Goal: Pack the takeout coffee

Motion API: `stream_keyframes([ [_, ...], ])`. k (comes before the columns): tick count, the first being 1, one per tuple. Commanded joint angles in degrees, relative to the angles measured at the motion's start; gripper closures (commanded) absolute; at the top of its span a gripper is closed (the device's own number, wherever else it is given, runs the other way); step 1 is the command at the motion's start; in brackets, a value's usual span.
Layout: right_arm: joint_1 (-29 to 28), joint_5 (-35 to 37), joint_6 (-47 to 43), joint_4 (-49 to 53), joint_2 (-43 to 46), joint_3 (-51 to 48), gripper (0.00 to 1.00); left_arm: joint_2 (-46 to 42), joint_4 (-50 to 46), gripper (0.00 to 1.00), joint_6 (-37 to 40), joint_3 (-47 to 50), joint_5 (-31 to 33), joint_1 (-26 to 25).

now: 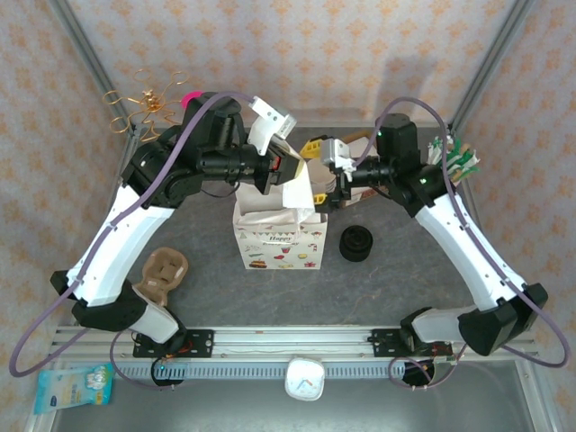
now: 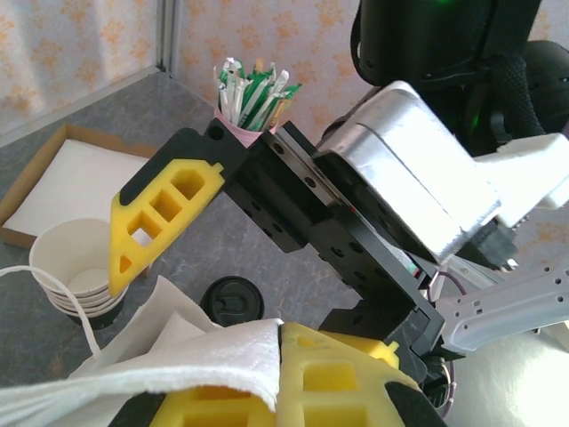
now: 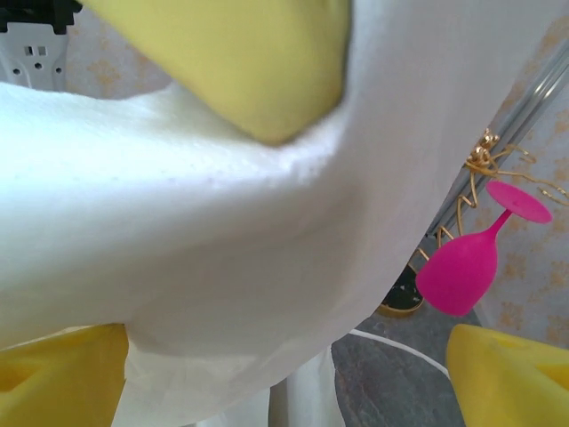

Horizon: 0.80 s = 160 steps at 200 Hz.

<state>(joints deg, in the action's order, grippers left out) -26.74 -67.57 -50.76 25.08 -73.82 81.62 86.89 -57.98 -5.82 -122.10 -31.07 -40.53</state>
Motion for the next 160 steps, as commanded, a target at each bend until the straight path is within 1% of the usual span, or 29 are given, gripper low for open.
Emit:
stream_keyframes([
  [1,-0.1,-3.3,2.9,-7.4,2.0,-2.4,0.08,1.2,-0.5,1.0,1.2,-2.0,-1.2,-0.6],
  [14,-0.1,-5.5,3.6,-5.9,0.7,-0.7,0.08,2.4,-0.8,1.0,1.3,-3.4,-1.7,-1.2],
  [26,-0.1,-5.0,4.3,-4.7,-0.2,0.8,0.08,3.1,-0.9,1.0,1.5,-4.3,-1.6,-1.6],
  [44,0.1,-4.2,5.9,-6.3,-0.5,0.5,0.08,3.5,-0.3,1.0,1.6,-4.7,-2.2,-1.9],
  [69,0.1,-6.0,6.9,-7.4,-1.3,0.2,0.1,4.4,-0.4,1.0,1.4,-6.0,-2.2,-2.0],
  [83,0.4,-5.6,5.0,-5.1,-1.6,0.9,0.17,4.4,-0.5,1.0,1.2,-6.2,-1.9,-2.0],
  [110,2.0,-5.2,5.1,-5.9,-0.2,-0.7,0.31,3.5,-0.8,1.0,1.4,-5.8,-0.7,-1.9],
  [133,2.6,-5.7,5.5,-8.3,1.1,-3.0,0.4,3.2,-0.6,1.0,1.2,-5.9,-0.7,-2.0],
  [160,2.6,-6.9,4.3,-6.7,0.8,-2.6,0.48,3.5,-0.7,1.0,1.3,-6.3,-0.7,-2.0],
])
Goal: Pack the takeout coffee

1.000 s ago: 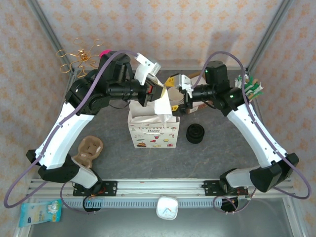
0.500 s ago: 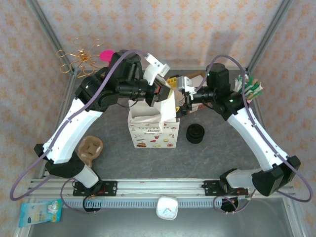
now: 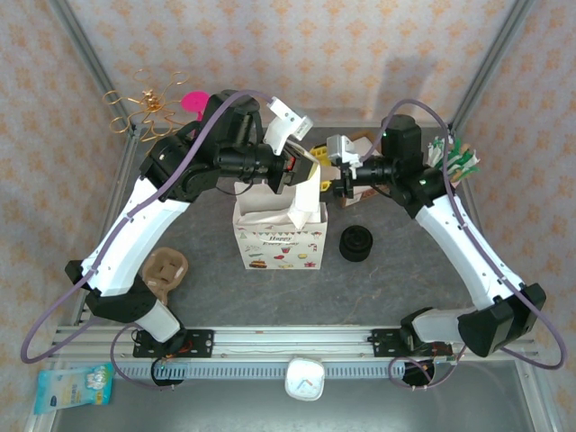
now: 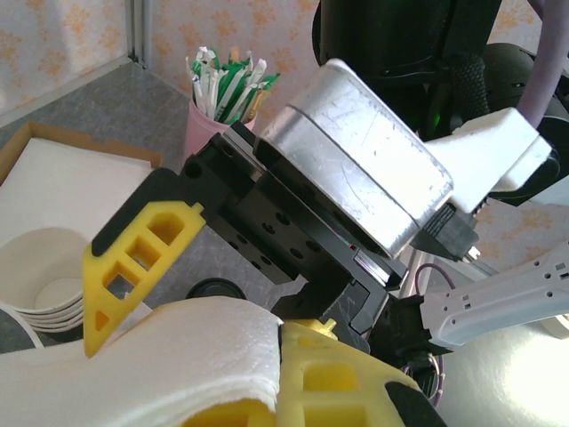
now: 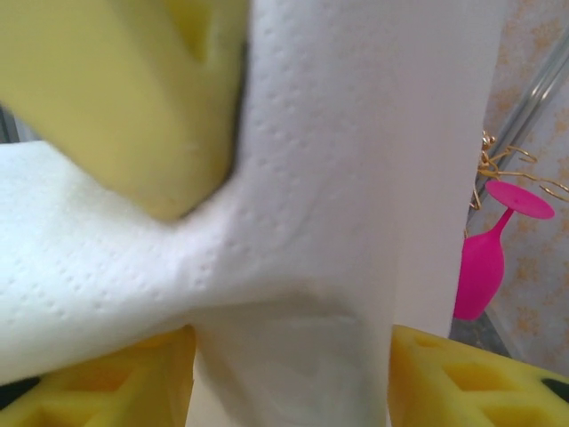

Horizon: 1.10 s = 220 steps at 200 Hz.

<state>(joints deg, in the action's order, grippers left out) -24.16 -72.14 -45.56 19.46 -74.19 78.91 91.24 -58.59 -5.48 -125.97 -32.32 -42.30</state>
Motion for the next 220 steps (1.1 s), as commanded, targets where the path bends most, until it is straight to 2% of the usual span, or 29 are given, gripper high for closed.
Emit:
stream_keyframes([
  [1,0.0,-2.3,-1.0,-1.0,1.2,0.1,0.48,-0.9,-0.1,1.0,1.0,-2.4,0.5,-0.2],
  [25,0.1,-2.8,-1.9,-0.1,0.3,1.0,0.55,-0.8,0.0,1.0,0.7,-2.5,0.2,-0.2],
  [56,0.2,-2.9,-3.4,1.8,-0.2,2.2,0.76,-1.3,-0.1,1.0,0.8,-2.3,0.6,-0.2],
  [75,0.2,-2.4,-3.1,1.5,-0.2,2.0,0.78,-1.5,-0.2,1.0,0.7,-2.5,1.2,-0.2],
  [87,0.2,-1.3,-2.8,1.7,0.2,2.3,0.83,-1.7,-0.5,1.0,0.9,-2.5,1.5,-0.2],
  [114,0.1,1.0,-1.6,0.7,1.9,1.6,1.0,-2.5,-0.8,1.0,1.2,-2.4,3.1,-0.2],
  [143,0.2,4.0,1.4,0.5,3.6,2.0,1.0,-2.6,-1.4,1.0,1.1,-3.4,6.9,-0.2],
  [150,0.1,5.2,2.3,1.0,4.0,2.2,1.0,-2.8,-1.3,0.91,0.9,-3.8,7.5,-0.2],
  [162,0.0,8.4,3.6,2.2,4.6,3.1,1.0,-3.3,-1.0,0.82,0.2,-5.2,8.5,-0.2],
  [169,0.1,10.4,5.2,2.4,5.0,3.6,1.0,-4.0,-0.3,0.73,-0.5,-5.5,9.0,-0.2],
  [186,-0.5,14.0,5.8,5.5,5.8,5.5,1.0,-7.1,3.1,0.59,-2.7,-1.9,9.8,-0.2],
  [211,-1.5,17.2,7.7,8.3,6.1,7.5,1.0,-11.8,6.9,0.54,-4.6,6.1,13.8,-0.2],
  [220,-1.7,18.4,9.6,8.8,6.2,8.1,1.0,-12.9,8.1,0.54,-4.6,7.9,13.2,-0.2],
])
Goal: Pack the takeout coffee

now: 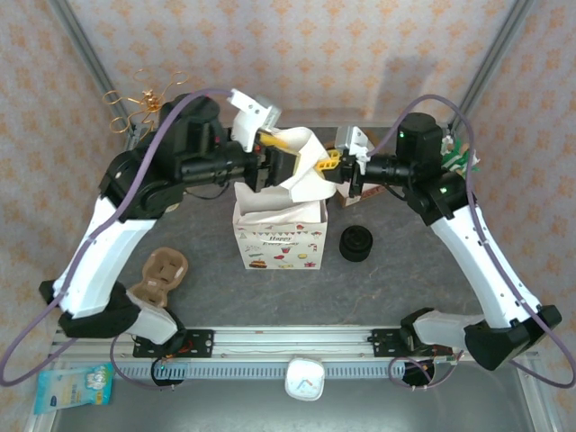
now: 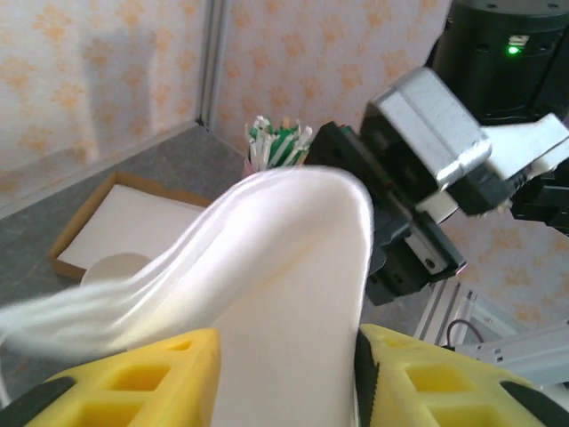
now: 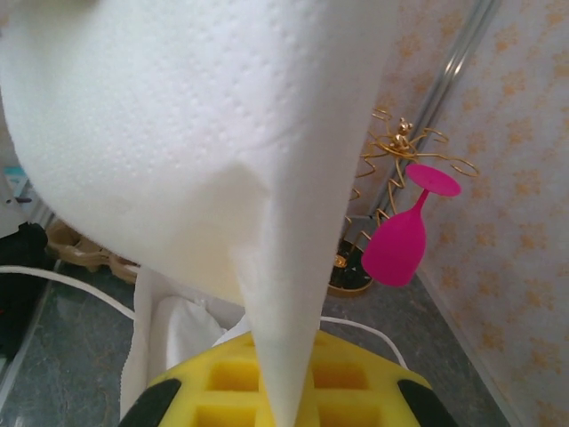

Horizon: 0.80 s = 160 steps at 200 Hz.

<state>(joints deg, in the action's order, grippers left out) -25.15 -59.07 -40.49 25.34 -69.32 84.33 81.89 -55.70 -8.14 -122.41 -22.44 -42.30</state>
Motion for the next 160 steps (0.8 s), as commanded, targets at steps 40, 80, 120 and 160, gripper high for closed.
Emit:
stream_keyframes([
  [40,-2.1,9.7,8.3,12.2,-2.8,10.8,1.0,-6.7,10.7,0.52,-1.2,9.0,2.2,-0.2],
  [80,-5.4,21.4,16.1,14.9,-4.5,15.6,1.0,-11.3,16.0,0.42,-3.5,12.3,14.3,-0.1],
  [120,-9.3,29.9,23.2,17.6,-4.4,18.7,1.0,-18.1,11.3,0.41,-15.2,21.0,31.0,0.0],
  [160,-15.8,38.1,23.3,20.1,-6.1,18.7,1.0,-23.3,6.2,0.41,-27.0,33.8,34.3,0.8],
])
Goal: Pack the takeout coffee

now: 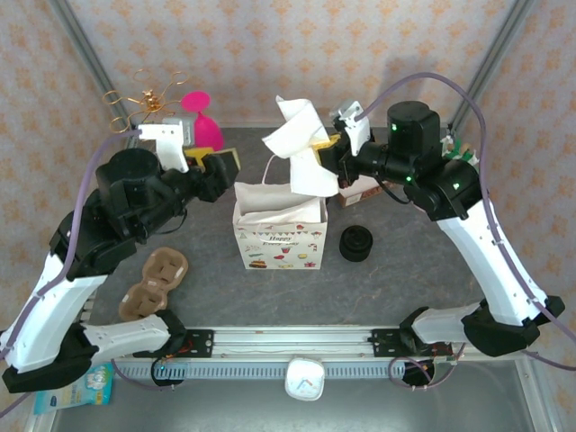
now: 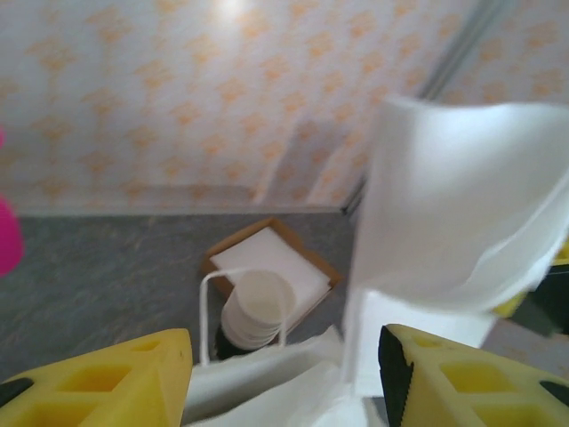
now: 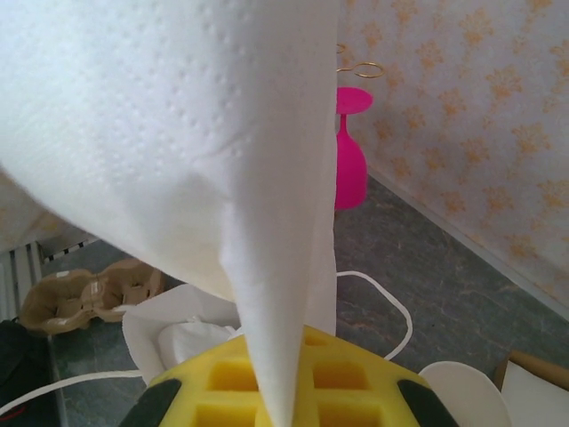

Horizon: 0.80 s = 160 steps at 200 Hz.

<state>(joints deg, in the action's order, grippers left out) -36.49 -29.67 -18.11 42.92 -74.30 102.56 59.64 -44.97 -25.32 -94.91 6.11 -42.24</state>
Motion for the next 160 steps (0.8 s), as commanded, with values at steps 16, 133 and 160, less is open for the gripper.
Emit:
stream_keyframes([
  [16,-6.7,13.5,-0.3,3.0,-2.5,1.4,1.0,-2.2,-4.4,0.41,-12.5,11.2,4.8,1.5],
  [133,-10.1,17.2,-3.2,10.9,-10.9,2.9,1.0,-1.6,5.1,0.49,-11.9,28.3,-15.8,12.7],
  [160,-10.8,18.0,-6.6,16.0,-10.9,3.8,1.0,-1.3,5.8,0.58,-11.2,30.0,-16.8,13.4],
])
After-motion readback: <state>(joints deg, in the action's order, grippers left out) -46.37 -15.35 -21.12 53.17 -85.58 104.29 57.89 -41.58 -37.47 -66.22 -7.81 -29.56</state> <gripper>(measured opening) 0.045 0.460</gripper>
